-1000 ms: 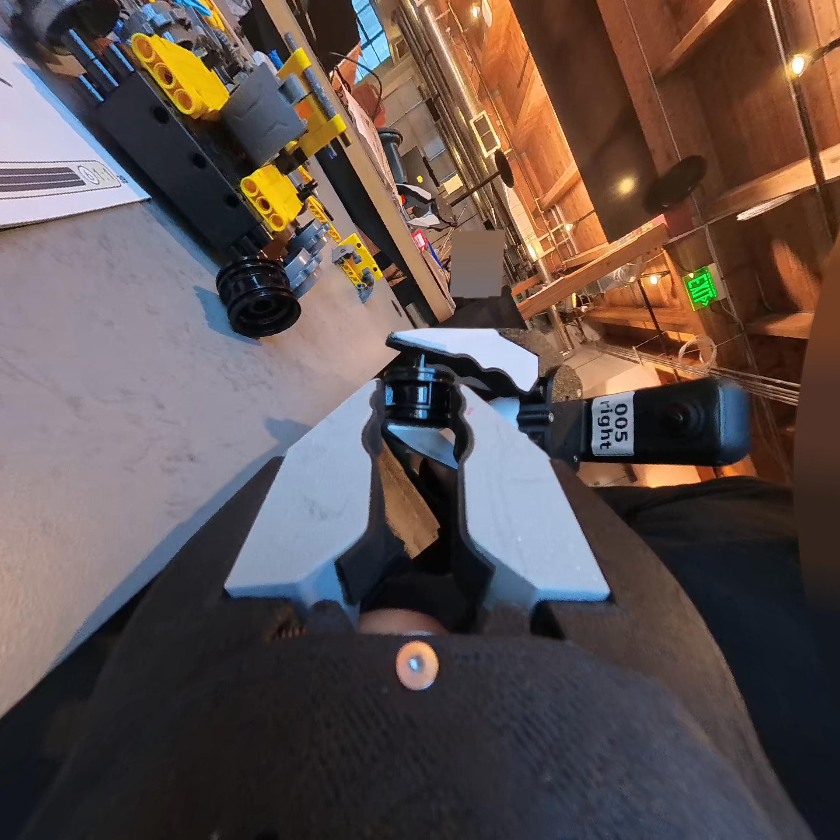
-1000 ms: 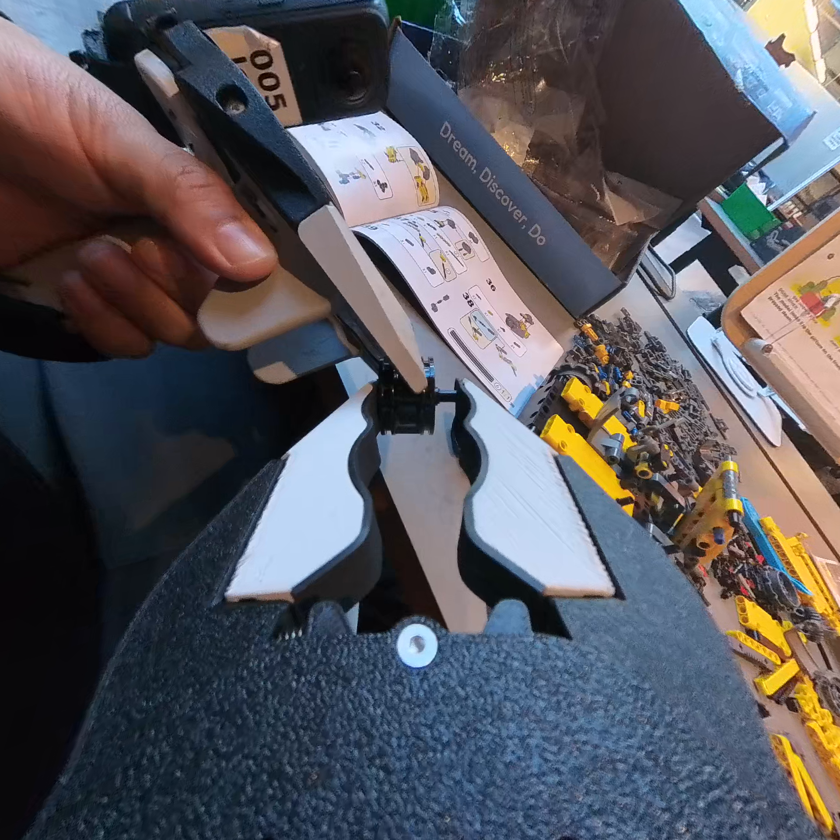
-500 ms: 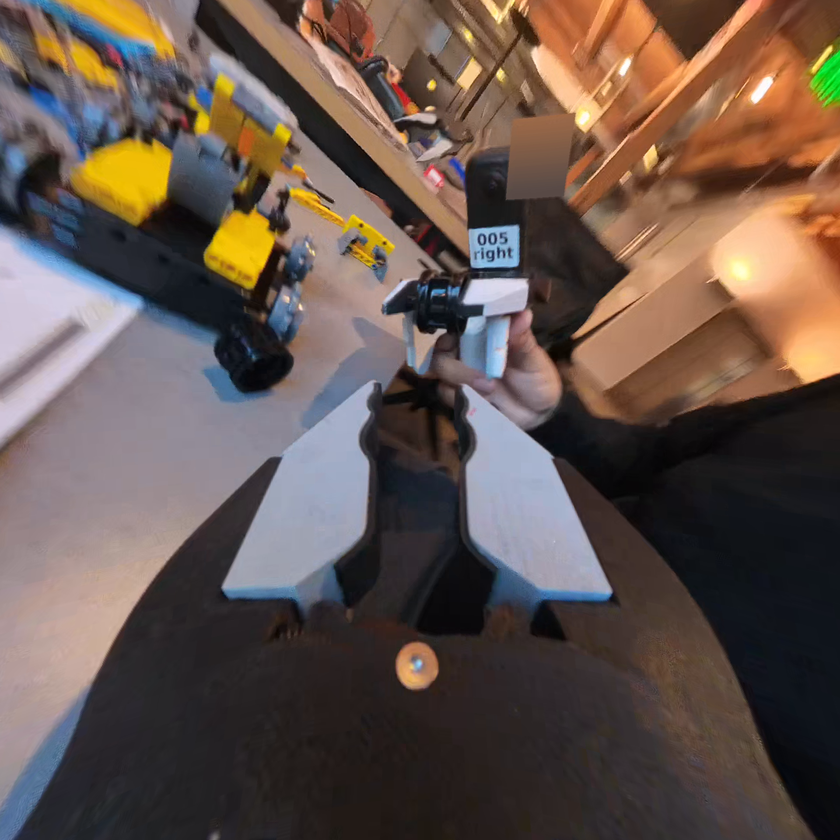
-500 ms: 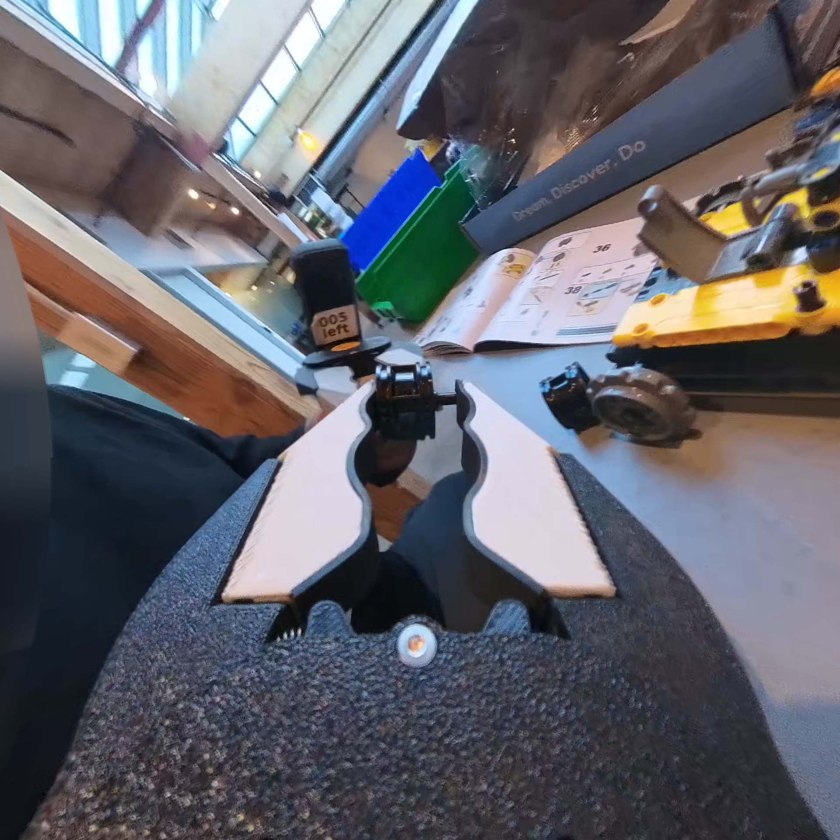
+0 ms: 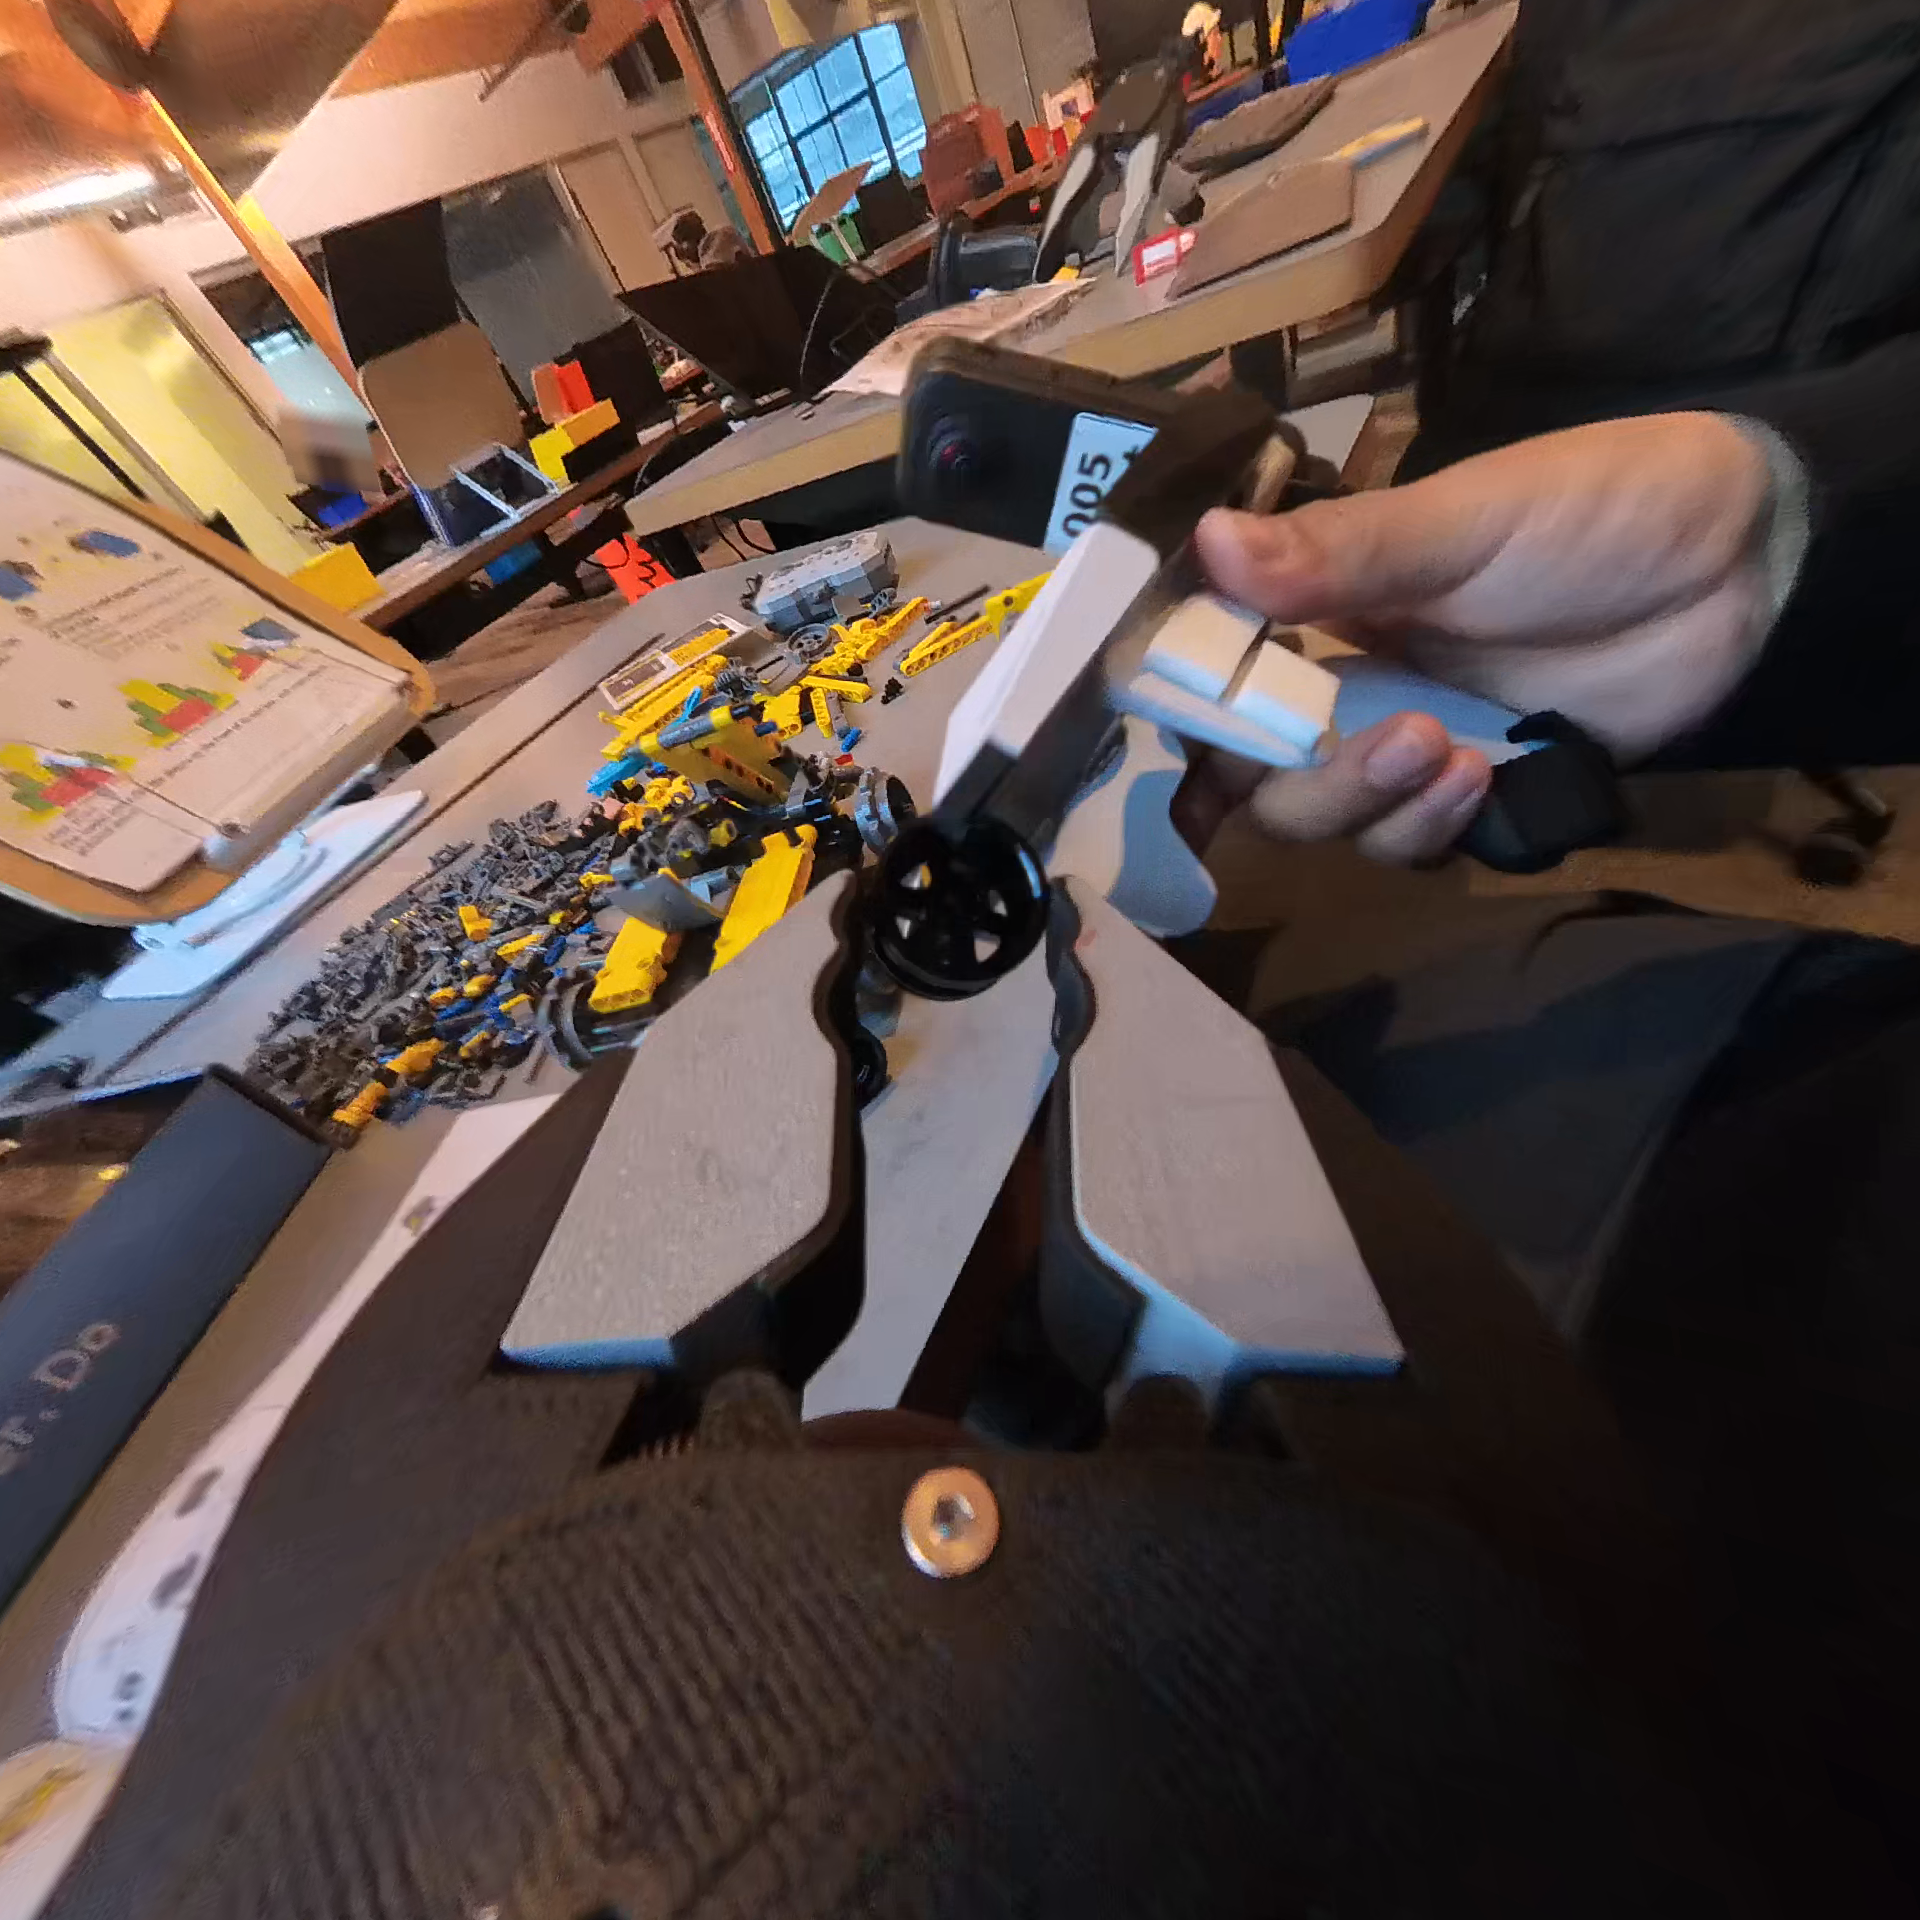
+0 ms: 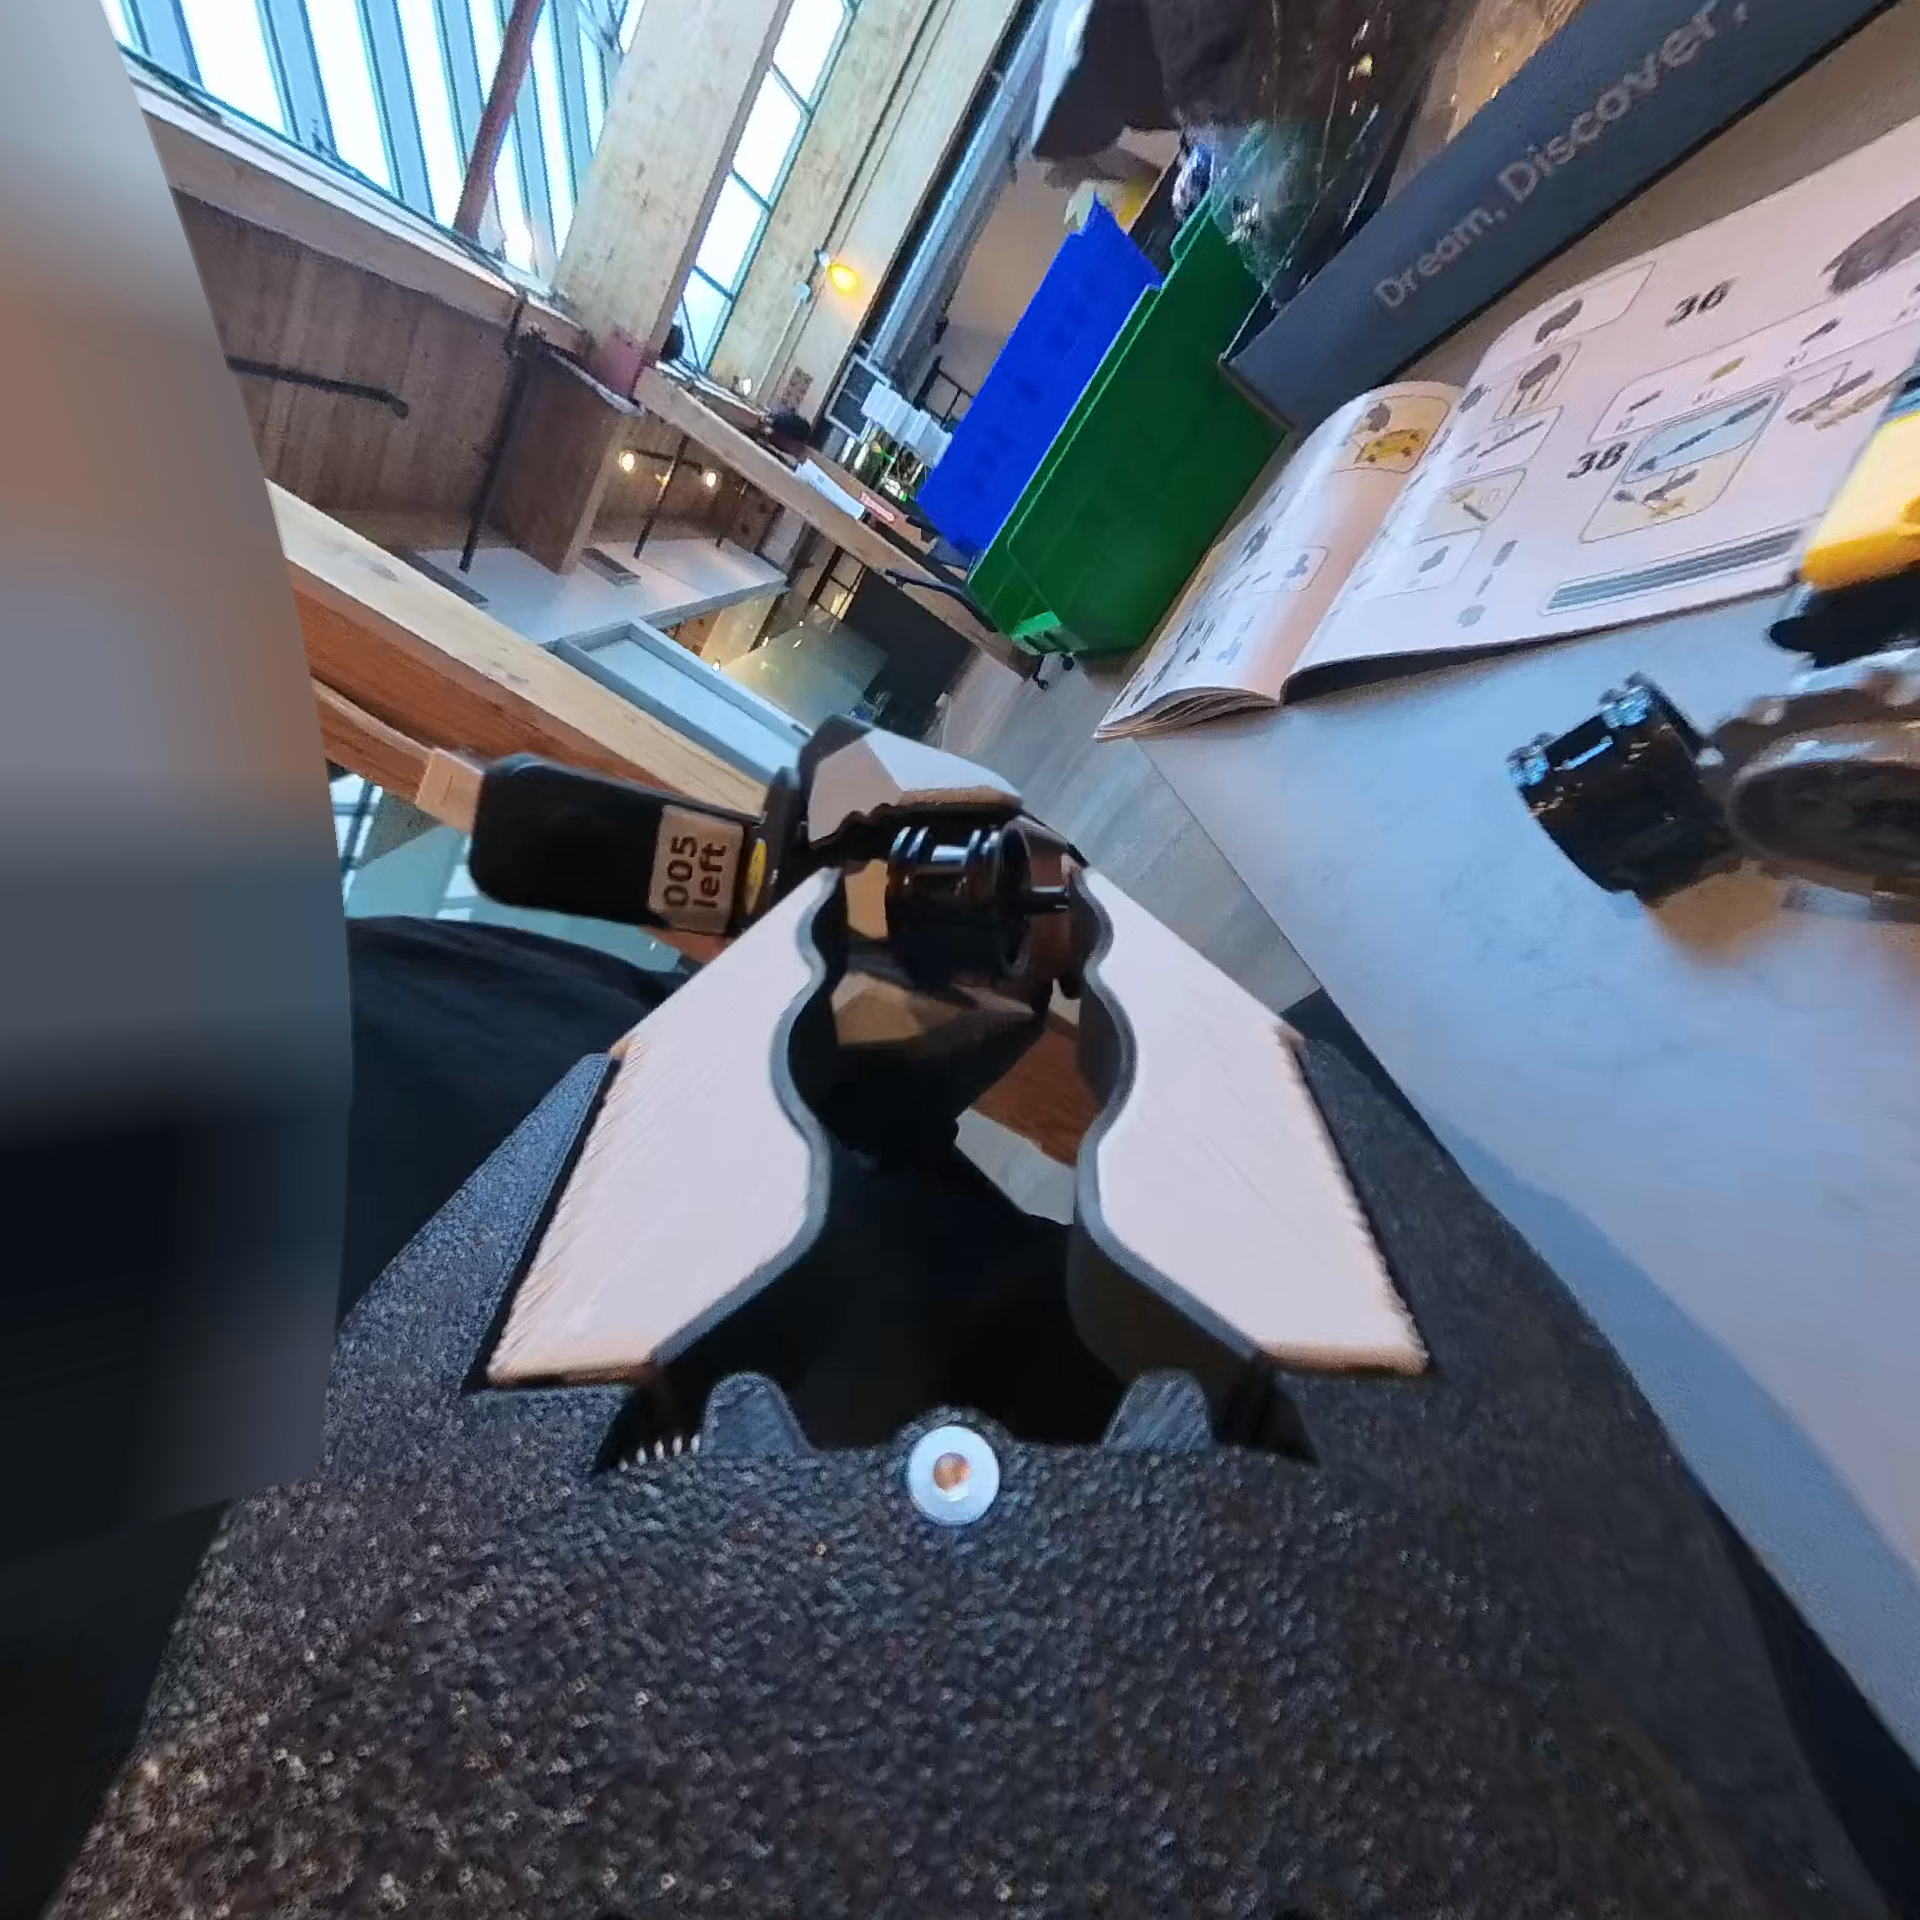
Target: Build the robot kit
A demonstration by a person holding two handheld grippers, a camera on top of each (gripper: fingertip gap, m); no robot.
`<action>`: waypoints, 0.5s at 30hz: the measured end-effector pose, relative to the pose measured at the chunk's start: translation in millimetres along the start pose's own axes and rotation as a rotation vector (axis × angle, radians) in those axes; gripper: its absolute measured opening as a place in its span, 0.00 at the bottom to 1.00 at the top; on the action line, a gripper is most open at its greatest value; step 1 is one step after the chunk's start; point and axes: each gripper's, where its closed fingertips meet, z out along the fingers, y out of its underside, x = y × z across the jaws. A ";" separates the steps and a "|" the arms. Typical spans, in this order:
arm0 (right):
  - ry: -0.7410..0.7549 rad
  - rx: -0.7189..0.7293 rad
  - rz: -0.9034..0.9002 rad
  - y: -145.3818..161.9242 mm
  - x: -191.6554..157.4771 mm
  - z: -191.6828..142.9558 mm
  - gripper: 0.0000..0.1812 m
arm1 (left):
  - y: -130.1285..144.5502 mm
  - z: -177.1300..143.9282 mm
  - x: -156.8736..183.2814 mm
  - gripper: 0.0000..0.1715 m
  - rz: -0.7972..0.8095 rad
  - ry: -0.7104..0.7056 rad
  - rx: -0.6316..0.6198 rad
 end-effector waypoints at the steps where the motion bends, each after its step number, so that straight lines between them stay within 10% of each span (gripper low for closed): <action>1: 0.005 0.012 -0.008 -2.7 0.0 -4.6 0.21 | 0.4 -1.6 -2.6 0.19 -0.044 0.008 0.009; 15: 0.123 -0.102 -0.172 0.3 11.3 15.1 0.17 | 10.2 -13.8 -15.6 0.19 -0.168 0.015 0.012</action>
